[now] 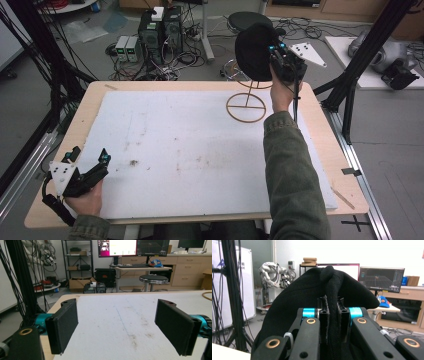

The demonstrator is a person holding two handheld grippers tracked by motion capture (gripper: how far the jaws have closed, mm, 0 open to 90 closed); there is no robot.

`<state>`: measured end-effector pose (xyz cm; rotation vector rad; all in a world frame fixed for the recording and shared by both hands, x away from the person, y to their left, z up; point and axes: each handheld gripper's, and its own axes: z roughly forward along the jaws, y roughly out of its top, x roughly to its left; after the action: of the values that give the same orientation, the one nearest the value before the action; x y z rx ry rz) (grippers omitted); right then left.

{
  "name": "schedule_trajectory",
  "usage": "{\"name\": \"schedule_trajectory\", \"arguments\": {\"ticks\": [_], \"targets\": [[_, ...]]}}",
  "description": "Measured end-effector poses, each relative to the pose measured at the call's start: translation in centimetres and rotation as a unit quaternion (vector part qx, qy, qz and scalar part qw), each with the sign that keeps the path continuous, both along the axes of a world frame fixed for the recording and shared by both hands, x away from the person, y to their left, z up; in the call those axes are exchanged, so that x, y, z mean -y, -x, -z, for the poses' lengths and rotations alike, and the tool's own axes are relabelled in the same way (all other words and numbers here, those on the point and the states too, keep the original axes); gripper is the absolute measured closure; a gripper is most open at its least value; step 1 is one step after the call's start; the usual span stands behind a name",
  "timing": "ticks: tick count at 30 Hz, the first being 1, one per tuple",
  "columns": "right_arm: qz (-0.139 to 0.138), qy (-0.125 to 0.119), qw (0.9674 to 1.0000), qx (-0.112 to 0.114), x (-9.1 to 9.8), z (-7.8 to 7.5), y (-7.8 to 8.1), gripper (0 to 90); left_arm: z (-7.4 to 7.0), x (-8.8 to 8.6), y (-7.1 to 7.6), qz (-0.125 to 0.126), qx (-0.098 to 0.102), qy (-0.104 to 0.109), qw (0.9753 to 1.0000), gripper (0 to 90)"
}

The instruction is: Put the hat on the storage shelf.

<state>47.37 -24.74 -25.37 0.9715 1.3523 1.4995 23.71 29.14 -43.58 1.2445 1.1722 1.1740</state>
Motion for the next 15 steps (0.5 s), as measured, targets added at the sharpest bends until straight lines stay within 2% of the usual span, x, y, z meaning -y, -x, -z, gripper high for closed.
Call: {"name": "schedule_trajectory", "arguments": {"ticks": [3, 8, 11, 15], "targets": [[-0.003, -0.014, 0.9997, -0.020, 0.5, 0.4, -0.5, 84.6, -0.1, 0.2, 0.1, 0.002, 0.001, -0.002, 1.0000, 18.9], [-0.010, -0.011, 0.9995, -0.028, 0.3, 0.7, -0.9, 84.5, 0.0, 0.4, 0.1, 0.005, -0.003, -0.005, 1.0000, 18.9], [-0.025, -0.016, 0.9986, -0.043, 0.1, 1.0, -1.2, 84.3, 0.0, 0.4, 0.0, 0.005, -0.003, -0.003, 1.0000, 18.9], [-0.034, -0.005, 0.9975, -0.061, 0.0, 1.3, -1.5, 83.8, 0.0, 0.4, 0.0, 0.006, -0.002, -0.002, 1.0000, 18.9]]}}
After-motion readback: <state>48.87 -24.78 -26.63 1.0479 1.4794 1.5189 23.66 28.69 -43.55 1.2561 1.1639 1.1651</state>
